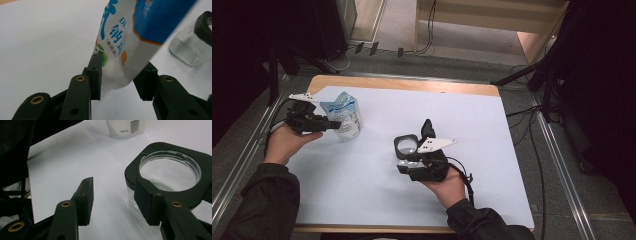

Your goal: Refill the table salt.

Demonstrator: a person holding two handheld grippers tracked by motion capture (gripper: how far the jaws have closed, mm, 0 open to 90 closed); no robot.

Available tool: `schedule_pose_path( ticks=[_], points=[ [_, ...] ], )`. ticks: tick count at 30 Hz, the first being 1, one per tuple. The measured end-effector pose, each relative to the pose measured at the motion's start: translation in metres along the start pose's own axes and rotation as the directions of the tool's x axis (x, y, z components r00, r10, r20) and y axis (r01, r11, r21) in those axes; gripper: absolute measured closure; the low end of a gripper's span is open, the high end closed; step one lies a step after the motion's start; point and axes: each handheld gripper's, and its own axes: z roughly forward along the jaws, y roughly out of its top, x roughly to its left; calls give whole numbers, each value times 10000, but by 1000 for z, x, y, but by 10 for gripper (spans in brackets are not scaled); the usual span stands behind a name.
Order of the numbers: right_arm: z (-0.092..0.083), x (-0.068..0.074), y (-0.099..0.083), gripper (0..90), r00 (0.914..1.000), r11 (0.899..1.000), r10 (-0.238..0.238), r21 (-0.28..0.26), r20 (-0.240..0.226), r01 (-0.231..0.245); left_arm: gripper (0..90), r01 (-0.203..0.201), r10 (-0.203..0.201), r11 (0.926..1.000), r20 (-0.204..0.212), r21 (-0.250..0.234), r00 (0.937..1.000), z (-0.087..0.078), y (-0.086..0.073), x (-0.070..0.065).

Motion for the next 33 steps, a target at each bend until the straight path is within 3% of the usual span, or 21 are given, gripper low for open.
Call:
schedule_pose_path(
  ticks=[9, 16, 25, 30, 33],
  points=[
    [-6, 0, -7, 514, 9998, 9999, 106, -91, 189, -104, 731, -225, 224, 9997, 348, 39, 9991, 5, -1, 4],
    [-5, -1, -8, 512, 9996, 9999, 158, -40, 238, -157, 809, -425, 426, 9991, 151, -37, 9990, 4, -1, 2],
    [0, 0, -7, 511, 9997, 9998, 196, -23, 173, -196, 894, -182, 185, 9994, 127, -293, 9997, 1, 1, 1],
    [1, -1, -7, 509, 9997, 9998, 221, -16, 134, -221, 900, -21, 26, 9999, 330, -150, 9995, -3, 5, 0],
    [1, -1, -7, 509, 9997, 9998, 193, -28, 128, -192, 900, -145, 146, 9999, 237, -40, 9996, -7, 8, -4]
  ],
)
